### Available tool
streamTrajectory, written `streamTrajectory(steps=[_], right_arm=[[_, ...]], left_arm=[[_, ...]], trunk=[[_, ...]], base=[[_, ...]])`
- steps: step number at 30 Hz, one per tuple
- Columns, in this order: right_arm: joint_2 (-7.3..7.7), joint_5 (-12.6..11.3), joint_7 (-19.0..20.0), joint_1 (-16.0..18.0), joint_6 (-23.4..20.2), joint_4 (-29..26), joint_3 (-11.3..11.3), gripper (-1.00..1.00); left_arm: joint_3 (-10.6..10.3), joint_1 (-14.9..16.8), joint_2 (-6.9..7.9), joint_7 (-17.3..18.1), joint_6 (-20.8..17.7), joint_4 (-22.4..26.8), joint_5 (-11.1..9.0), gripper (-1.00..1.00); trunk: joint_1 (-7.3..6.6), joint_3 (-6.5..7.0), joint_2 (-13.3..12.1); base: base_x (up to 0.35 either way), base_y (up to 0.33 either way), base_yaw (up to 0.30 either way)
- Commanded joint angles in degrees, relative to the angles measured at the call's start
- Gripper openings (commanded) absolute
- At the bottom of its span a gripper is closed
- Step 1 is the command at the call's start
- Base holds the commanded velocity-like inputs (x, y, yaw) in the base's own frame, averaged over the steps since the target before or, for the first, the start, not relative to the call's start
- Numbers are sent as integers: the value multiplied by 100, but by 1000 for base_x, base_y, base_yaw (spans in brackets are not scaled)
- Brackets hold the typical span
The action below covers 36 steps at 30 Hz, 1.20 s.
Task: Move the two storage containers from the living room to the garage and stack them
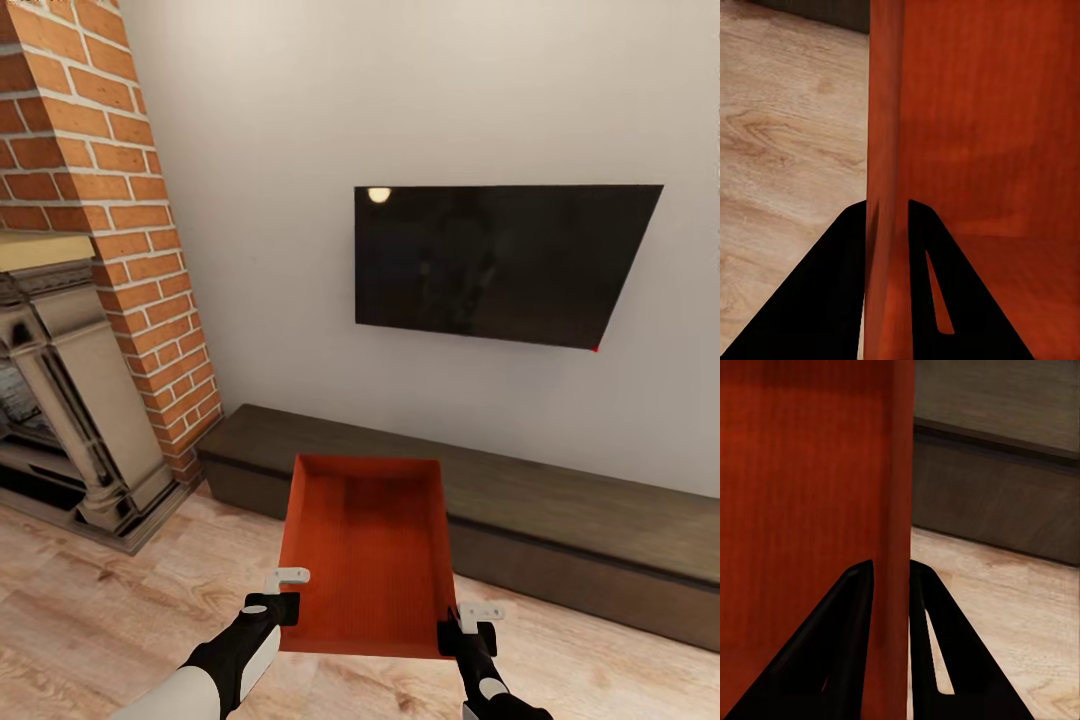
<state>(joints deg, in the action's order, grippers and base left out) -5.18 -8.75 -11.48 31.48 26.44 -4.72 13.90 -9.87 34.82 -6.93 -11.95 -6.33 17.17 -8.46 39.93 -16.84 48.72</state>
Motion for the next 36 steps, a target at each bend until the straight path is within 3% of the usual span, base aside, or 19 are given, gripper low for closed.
streamTrajectory(steps=[1, 36], right_arm=[[-1, -56, 14, 7, 142, -72, 68, -100], [-1, -57, 14, 7, 142, -72, 62, -100]], left_arm=[[-23, -2, -1, -62, -35, -12, -121, -100], [-23, -2, -1, -62, -35, -11, -121, -100]], trunk=[[1, 2, 5], [1, 325, 5]], base=[[0, 0, 0], [0, 0, 0]])
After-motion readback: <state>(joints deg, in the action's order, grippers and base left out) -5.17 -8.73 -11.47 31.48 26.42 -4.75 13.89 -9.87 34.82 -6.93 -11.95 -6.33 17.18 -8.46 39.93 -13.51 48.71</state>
